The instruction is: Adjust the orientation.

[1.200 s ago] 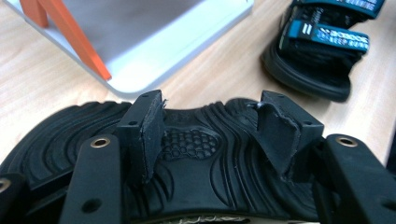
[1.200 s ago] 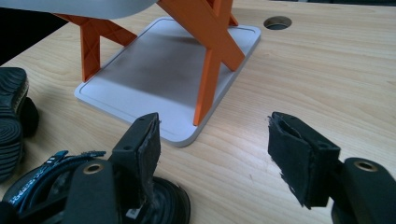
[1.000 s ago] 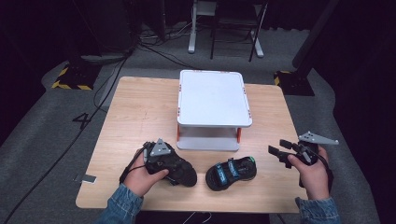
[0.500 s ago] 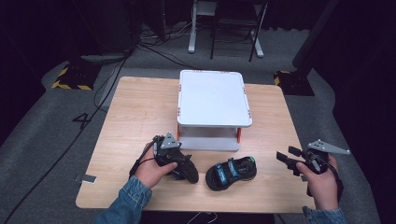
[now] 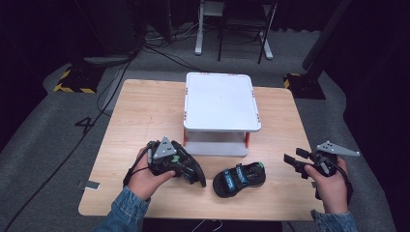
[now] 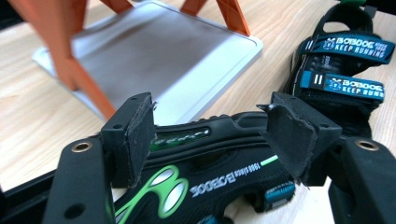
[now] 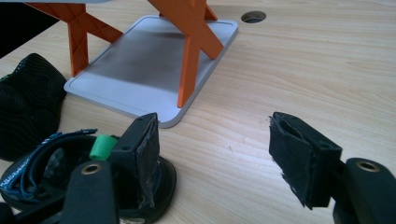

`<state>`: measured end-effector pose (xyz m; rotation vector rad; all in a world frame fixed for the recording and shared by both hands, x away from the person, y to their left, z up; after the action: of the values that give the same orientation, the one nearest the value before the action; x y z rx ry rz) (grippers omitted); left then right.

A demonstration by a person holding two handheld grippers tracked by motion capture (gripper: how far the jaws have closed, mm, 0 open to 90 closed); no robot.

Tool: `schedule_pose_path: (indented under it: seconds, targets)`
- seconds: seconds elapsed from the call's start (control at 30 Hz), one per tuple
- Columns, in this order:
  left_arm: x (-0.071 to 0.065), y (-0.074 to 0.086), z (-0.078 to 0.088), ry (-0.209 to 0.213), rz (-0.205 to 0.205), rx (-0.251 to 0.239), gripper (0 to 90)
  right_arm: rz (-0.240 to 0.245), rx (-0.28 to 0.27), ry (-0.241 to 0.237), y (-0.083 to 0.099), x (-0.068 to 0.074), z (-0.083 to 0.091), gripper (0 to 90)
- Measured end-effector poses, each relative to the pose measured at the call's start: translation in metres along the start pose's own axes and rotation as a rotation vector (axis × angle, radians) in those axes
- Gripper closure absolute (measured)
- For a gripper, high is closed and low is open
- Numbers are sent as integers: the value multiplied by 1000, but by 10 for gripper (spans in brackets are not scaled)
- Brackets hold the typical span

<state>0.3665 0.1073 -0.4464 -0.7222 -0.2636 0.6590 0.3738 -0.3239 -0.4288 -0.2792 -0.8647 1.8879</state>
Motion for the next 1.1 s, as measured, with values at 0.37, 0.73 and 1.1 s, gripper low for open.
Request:
schedule_pose_path:
  seconds: [0.37, 0.73, 1.1]
  targets:
    - [12, 36, 25, 3, 40, 175, 302, 36, 11, -31, -16, 8, -16, 340]
    - [1, 61, -16, 127, 50, 315, 477, 58, 24, -52, -22, 14, -25, 340]
    - [-1, 59, -34, 96, 51, 239, 651, 51, 30, -51, -20, 13, -25, 339]
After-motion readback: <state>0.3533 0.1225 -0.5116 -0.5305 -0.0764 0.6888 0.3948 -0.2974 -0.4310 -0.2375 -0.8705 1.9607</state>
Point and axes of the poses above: each handheld gripper's, and its own axes: z roughly backward along the jaws, y roughly out of its underside, x roughly to its left, the point moved 5 cm from there along -z, roughly forward along the jaws, and after that the axes turned 14 degrees about x, right-handed, at the moved point
